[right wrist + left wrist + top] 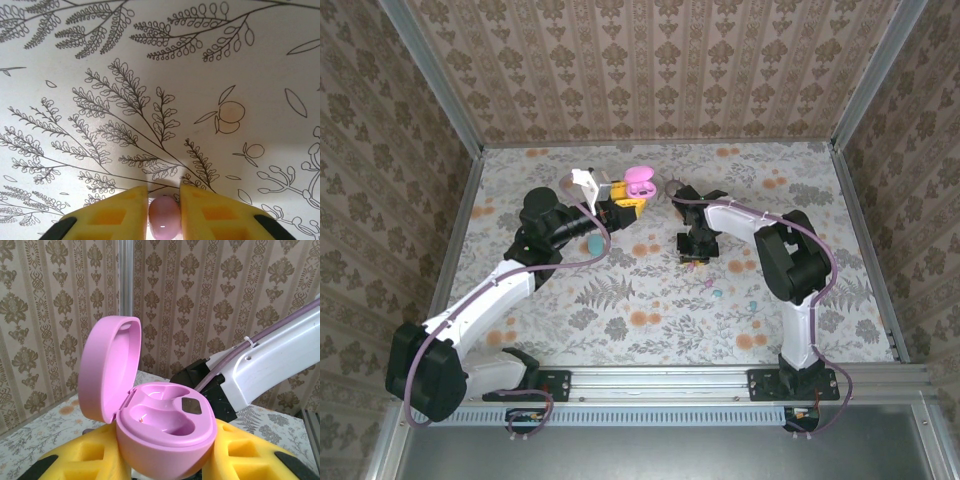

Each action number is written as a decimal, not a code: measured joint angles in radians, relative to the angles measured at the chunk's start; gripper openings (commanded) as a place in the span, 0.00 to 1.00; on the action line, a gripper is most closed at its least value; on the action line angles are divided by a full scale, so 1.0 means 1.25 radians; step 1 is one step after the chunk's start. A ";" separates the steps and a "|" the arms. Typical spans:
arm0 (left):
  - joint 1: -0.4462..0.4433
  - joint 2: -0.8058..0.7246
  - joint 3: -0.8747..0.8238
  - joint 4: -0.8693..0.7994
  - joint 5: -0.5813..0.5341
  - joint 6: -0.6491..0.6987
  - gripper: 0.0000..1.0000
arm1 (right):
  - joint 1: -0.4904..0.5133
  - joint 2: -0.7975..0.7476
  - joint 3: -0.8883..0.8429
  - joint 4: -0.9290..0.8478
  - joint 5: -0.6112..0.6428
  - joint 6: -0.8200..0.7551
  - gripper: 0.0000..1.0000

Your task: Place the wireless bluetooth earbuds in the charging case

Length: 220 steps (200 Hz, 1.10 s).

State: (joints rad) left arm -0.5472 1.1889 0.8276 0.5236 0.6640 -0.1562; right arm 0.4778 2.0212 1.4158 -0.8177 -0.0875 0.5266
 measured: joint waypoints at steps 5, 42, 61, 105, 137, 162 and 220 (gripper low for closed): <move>0.000 0.000 0.000 0.000 0.000 0.000 0.28 | 0.000 0.002 0.003 -0.002 0.000 -0.001 0.24; 0.000 0.000 0.000 0.000 -0.006 0.000 0.28 | 0.000 0.004 0.008 -0.008 0.002 -0.006 0.21; 0.000 -0.001 0.000 0.000 -0.006 0.000 0.28 | 0.000 0.004 0.008 -0.008 0.002 -0.006 0.21; 0.000 -0.001 0.000 -0.001 -0.007 0.000 0.28 | -0.003 -0.019 -0.002 0.006 -0.034 -0.005 0.21; 0.000 -0.001 -0.001 0.000 -0.009 0.000 0.28 | -0.034 -0.155 -0.083 0.121 -0.187 0.023 0.21; 0.000 -0.002 -0.002 0.000 -0.022 0.000 0.28 | -0.073 -0.260 -0.124 0.256 -0.334 0.071 0.21; 0.005 -0.004 -0.003 0.000 -0.047 0.000 0.28 | -0.117 -0.341 -0.176 0.550 -0.612 0.230 0.22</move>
State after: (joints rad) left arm -0.5415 1.1839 0.8234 0.5236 0.6048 -0.1562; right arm 0.3309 1.5951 1.1957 -0.1299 -0.8520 0.8139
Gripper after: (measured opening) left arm 0.331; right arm 0.217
